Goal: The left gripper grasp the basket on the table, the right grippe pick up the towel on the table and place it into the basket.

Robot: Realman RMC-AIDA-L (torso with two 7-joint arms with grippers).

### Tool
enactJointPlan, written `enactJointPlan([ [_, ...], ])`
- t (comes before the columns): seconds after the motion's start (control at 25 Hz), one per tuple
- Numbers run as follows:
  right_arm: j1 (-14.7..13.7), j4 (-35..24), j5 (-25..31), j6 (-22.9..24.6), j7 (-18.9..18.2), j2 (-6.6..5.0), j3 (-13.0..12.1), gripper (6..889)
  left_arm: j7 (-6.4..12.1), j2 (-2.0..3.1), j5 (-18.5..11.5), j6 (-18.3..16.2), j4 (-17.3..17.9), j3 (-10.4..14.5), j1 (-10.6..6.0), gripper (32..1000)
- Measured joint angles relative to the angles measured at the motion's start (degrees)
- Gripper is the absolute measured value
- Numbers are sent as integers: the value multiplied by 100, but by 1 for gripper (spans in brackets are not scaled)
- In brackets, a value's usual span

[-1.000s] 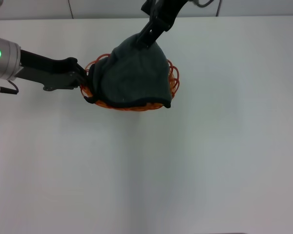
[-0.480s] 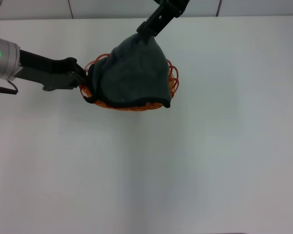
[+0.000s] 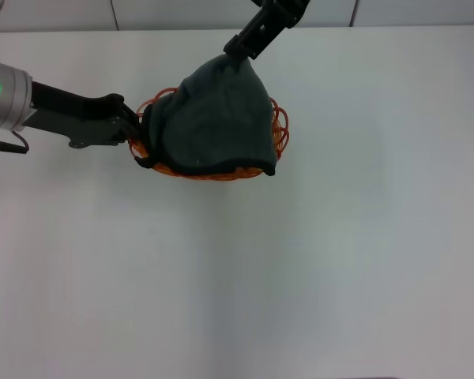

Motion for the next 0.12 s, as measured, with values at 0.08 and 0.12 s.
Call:
enactJointPlan([
  [0.08,-5,-15,-37,-6,1,0,0,877,0,0,0,0,0,-2,4,87],
  [0.12,-5,-17,-47,-6,2,0,-1,877,0,0,0,0,0,0,6,87],
])
